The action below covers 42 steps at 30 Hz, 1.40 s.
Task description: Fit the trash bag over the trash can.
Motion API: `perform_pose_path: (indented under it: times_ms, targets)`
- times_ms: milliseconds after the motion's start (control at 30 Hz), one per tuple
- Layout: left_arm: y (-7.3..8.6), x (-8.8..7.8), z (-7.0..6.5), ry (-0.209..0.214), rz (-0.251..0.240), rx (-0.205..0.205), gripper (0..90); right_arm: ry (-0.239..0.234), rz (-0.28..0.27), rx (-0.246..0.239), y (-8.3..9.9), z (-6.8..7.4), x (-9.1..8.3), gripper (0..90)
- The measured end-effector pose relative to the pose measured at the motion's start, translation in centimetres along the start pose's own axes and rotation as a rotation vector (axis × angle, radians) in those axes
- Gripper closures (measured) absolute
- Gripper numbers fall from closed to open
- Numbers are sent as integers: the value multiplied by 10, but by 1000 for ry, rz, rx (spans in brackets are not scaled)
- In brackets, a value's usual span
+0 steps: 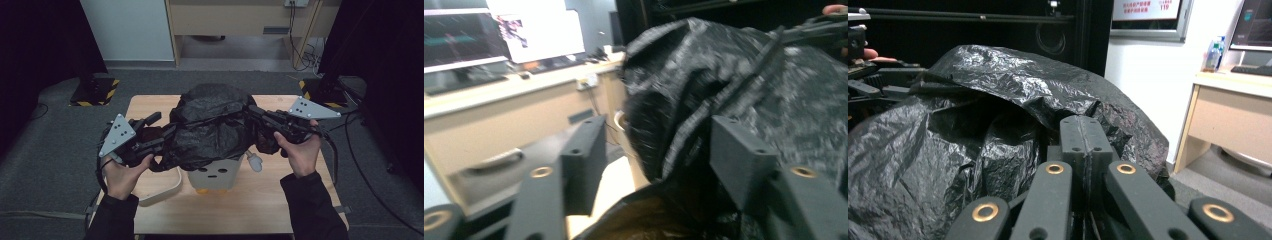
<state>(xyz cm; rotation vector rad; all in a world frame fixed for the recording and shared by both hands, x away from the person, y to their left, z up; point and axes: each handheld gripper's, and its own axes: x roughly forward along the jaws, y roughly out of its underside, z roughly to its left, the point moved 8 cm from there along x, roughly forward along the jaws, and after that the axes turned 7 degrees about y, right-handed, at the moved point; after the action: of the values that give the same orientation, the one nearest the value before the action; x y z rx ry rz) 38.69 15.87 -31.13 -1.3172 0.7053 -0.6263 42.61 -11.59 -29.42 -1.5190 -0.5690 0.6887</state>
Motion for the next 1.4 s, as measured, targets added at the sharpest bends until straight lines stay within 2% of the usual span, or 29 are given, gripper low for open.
perform_pose_path:
  times_ms: [67, 133, 167, 233, 367, 467, 533, 600, 700, 767, 800, 833, 867, 900, 933, 967, 1133, 1167, 1200, 1267, 1333, 1400]
  targets:
    - [5, 4, 0, 33, -10, -34, 486, 3, 11, 4, 3, -1, 1, 887]
    - [5, 6, 1, 42, -22, -39, 561, 7, 15, 6, 4, -2, 2, 870]
    - [6, 7, 1, 58, -18, -54, 600, 13, 22, 10, 6, -3, 2, 813]
    - [5, 8, 1, 77, -9, -59, 662, 14, 10, 4, 5, -2, 1, 730]
    - [2, 11, 2, 91, -8, -66, 791, 19, -6, -20, 0, -5, 4, 653]
    - [0, 13, 4, 89, -6, -79, 872, 17, -1, -31, 0, -7, 9, 648]
    - [-1, 14, 6, 87, -7, -88, 888, 14, 5, -32, 0, -8, 11, 642]
    - [-7, 17, 12, 71, -29, -114, 897, -2, 4, -37, 2, -7, 16, 583]
    - [-15, 22, 14, 72, -45, -115, 900, -16, -13, -31, 2, -4, 18, 549]
    - [-18, 25, 13, 75, -44, -109, 900, -10, -15, -30, 2, -5, 19, 609]
    - [-18, 25, 13, 75, -44, -109, 900, -10, -15, -30, 2, -5, 19, 609]
    - [-21, 28, 13, 73, -47, -108, 900, -7, -14, -21, 2, -8, 20, 773]
    - [-21, 29, 14, 64, -45, -107, 900, -6, -34, -17, 0, -10, 20, 843]
    - [-21, 30, 16, 57, -49, -110, 900, -15, -50, 9, -2, -11, 19, 893]
    - [-21, 30, 16, 57, -49, -110, 900, -15, -50, 9, -2, -11, 19, 893]
    - [-20, 32, 21, 37, -47, -119, 900, -6, -80, 44, -6, -15, 18, 900]
    - [-13, 41, 34, -33, -8, -118, 900, 35, -51, 71, -3, -27, 24, 900]
    - [-8, 49, 41, -56, 20, -123, 899, 59, -10, 71, 2, -34, 30, 900]
    - [-4, 54, 43, -70, 41, -121, 900, 72, 8, 63, 5, -36, 33, 900]
    - [4, 63, 48, -92, 75, -124, 900, 115, 68, 28, 14, -43, 42, 900]
    - [8, 66, 51, -106, 95, -119, 900, 123, 83, 21, 18, -45, 45, 900]
    - [17, 73, 55, -118, 123, -134, 900, 123, 112, 46, 31, -48, 54, 900]
